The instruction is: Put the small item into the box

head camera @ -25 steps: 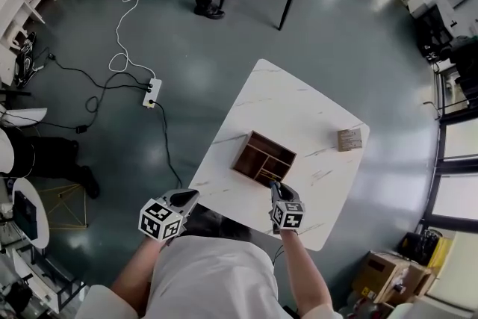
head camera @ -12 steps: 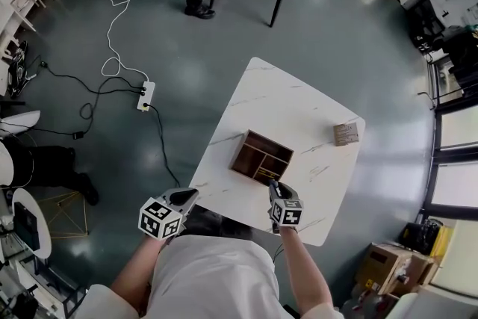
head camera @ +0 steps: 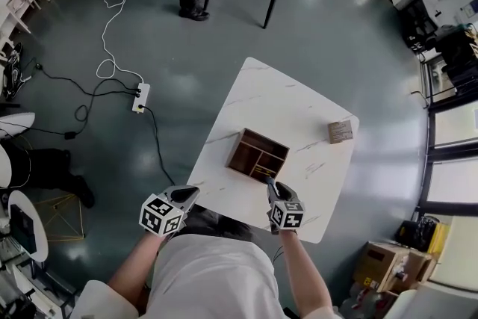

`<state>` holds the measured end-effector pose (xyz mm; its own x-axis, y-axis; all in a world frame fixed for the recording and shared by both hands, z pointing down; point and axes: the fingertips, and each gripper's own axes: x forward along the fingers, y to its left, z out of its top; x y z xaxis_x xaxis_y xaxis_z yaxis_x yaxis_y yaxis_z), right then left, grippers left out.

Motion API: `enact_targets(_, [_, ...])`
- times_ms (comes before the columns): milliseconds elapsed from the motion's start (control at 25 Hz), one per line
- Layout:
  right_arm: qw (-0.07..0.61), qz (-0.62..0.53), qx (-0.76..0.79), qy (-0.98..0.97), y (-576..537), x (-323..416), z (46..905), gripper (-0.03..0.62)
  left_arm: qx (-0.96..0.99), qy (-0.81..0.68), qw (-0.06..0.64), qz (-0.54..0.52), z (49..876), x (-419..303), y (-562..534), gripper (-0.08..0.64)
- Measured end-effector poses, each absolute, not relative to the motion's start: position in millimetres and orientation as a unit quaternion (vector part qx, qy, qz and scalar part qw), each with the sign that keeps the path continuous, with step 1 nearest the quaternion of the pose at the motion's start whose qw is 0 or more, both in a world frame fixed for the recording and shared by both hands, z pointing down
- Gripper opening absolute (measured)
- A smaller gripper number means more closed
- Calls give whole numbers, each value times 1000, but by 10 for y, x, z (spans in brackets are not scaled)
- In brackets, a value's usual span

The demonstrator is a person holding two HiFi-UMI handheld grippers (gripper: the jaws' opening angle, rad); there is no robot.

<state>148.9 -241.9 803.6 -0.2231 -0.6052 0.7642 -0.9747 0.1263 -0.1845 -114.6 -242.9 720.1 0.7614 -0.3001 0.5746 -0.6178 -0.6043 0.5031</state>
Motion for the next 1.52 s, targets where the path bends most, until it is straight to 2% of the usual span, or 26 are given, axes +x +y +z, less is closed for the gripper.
enact_targets(640, [195,337,559,-732,-1732,1620,7536,51,879,-255,334,225,7021,-664,-1798,14])
enact_targets(1120, [146,349,525,-763,-707,1642,7203,32,880,-264,326,223,6893,-457,-923,14])
enact_targets(1520, [108,333,503,-790,93,1494,6752,31,881,-277,309,225,6778,-626,-111,14])
